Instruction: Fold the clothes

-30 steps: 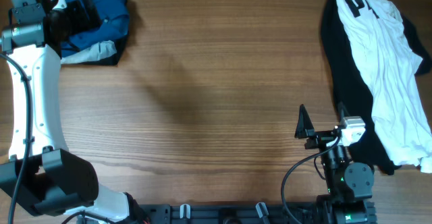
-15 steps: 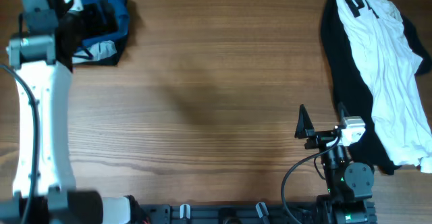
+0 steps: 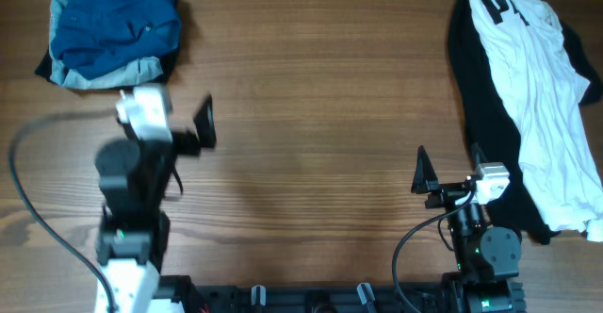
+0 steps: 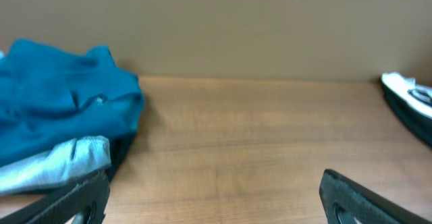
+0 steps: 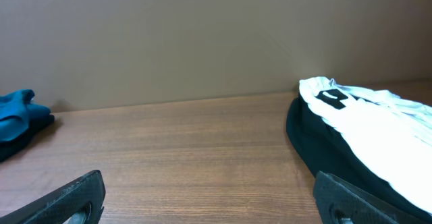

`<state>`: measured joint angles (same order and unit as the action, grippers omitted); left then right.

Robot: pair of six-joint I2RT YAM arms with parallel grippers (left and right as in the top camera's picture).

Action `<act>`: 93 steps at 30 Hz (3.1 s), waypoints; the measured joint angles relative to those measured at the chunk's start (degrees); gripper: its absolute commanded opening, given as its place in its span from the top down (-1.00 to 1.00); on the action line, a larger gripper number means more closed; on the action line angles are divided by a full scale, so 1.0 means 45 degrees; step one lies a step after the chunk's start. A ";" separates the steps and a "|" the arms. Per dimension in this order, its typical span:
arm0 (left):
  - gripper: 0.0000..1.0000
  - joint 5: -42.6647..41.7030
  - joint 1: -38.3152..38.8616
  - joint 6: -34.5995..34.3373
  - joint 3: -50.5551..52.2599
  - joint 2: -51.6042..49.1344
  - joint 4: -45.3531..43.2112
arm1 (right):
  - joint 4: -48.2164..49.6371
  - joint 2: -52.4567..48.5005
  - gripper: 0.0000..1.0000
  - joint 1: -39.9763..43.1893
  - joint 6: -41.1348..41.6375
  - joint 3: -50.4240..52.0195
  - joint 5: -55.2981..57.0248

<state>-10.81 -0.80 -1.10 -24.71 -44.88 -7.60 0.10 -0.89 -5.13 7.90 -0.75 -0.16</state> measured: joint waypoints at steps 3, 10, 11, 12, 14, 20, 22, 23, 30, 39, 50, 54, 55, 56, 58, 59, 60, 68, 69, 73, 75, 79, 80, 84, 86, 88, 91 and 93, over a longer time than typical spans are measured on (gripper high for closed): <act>-1.00 -0.0126 0.0000 0.0024 0.2225 0.1671 -0.1171 | 0.0000 0.0015 -1.00 0.0000 0.0000 0.0024 0.0000; -1.00 -0.0151 0.0000 0.0029 0.4974 0.5741 -0.1311 | 0.0000 0.0015 -1.00 0.0000 0.0000 0.0058 0.0000; -1.00 -0.0151 0.0000 0.0029 0.5095 0.6154 -0.1171 | 0.0000 0.0019 -0.99 0.0000 0.0000 0.0058 0.0000; -1.00 -0.0151 0.0000 0.0029 0.5173 0.6523 -0.0913 | 0.0000 0.0024 -0.99 0.0000 -0.0005 0.0058 0.0000; -1.00 -0.0151 0.0000 0.0034 0.5270 0.7169 -0.0379 | 0.0000 0.0024 -1.00 0.0000 0.0000 0.0058 0.0000; -1.00 -0.0146 -0.0117 0.0034 0.5333 0.8718 0.1010 | 0.0000 0.0024 -0.99 0.0000 0.0000 0.0058 0.0000; -1.00 -0.0146 -0.0238 0.0034 0.5353 0.9398 0.1739 | 0.0000 0.0024 -0.99 0.0000 0.0000 0.0058 0.0000; -1.00 -0.0146 -0.0282 0.0034 0.5362 0.9641 0.1948 | -0.0005 0.0024 -0.99 0.0000 0.0000 0.0063 0.0000; -1.00 0.0010 -0.0291 0.0039 0.5362 0.9802 0.2390 | 0.0000 0.0024 -0.99 0.0000 0.0000 0.0068 0.0000; -1.00 0.0058 -0.0291 0.0039 0.5362 0.9797 0.2390 | 0.0000 0.0024 -0.99 0.0000 0.0000 0.0068 0.0000; -1.00 0.0058 -0.0291 0.0034 0.5357 0.9797 0.2390 | 0.0000 0.0024 -0.99 0.0000 0.0000 0.0068 0.0000; -1.00 0.0058 -0.0291 0.0039 0.5362 0.9797 0.2390 | 0.0000 0.0024 -1.00 0.0000 0.0000 0.0068 0.0000; -1.00 0.0058 -0.0291 0.0039 0.5362 0.9802 0.2390 | 0.0000 0.0024 -0.99 0.0000 0.0000 0.0068 0.0000; -1.00 0.0058 -0.0291 0.0039 0.5362 0.9797 0.2390 | 0.0000 0.0024 -0.99 0.0000 0.0000 0.0068 0.0000; -1.00 0.0058 -0.0291 0.0034 0.5362 0.9797 0.2390 | 0.0000 0.0024 -0.99 0.0000 0.0000 0.0068 0.0000; -1.00 0.0058 -0.0291 0.0039 0.5357 0.9797 0.2390 | 0.0000 0.0024 -0.99 0.0000 0.0000 0.0068 0.0000; -1.00 0.0058 -0.0291 0.0039 0.5362 0.9797 0.2390 | 0.0000 0.0024 -1.00 0.0000 0.0000 0.0068 0.0000; -1.00 0.0058 -0.0291 0.0039 0.5362 0.9797 0.2390 | 0.0000 0.0024 -0.99 0.0000 0.0000 0.0068 0.0000; -1.00 0.0058 -0.0291 0.0039 0.5362 0.9797 0.2395 | 0.0000 0.0024 -1.00 0.0000 0.0000 0.0068 0.0000; -1.00 0.0058 -0.0291 0.0039 0.5357 0.9802 0.2390 | 0.0000 0.0024 -0.99 0.0000 0.0000 0.0068 0.0000; -1.00 0.0058 -0.0291 0.0039 0.5362 0.9797 0.2395 | 0.0000 0.0024 -0.99 0.0000 0.0000 0.0068 0.0000; -1.00 0.0058 -0.0291 0.0039 0.5362 0.9797 0.2390 | 0.0000 0.0024 -0.99 0.0000 0.0000 0.0068 0.0000; -1.00 0.0058 -0.0291 0.0039 0.5362 0.9797 0.2390 | 0.0000 0.0024 -1.00 0.0000 0.0000 0.0068 0.0000; -1.00 0.0058 -0.0291 0.0039 0.5362 0.9797 0.2390 | 0.0000 0.0024 -0.99 0.0000 0.0000 0.0068 0.0000; -1.00 0.0058 -0.0291 0.0034 0.5362 0.9797 0.2395 | 0.0000 0.0024 -0.99 0.0000 0.0000 0.0068 0.0000; -1.00 0.0058 -0.0291 0.0039 0.5362 0.9797 0.2390 | 0.0000 0.0024 -1.00 0.0000 0.0000 0.0068 0.0000; -1.00 0.0058 -0.0291 0.0034 0.5362 0.9797 0.2390 | 0.0000 0.0024 -1.00 0.0000 0.0000 0.0068 0.0000; -1.00 0.0058 -0.0291 0.0039 0.5362 0.9797 0.2395 | 0.0000 0.0024 -0.99 0.0000 0.0000 0.0068 0.0000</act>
<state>-10.55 -2.11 -0.93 -0.58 -0.80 3.18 0.10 -0.78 -5.13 7.90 -0.45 -0.16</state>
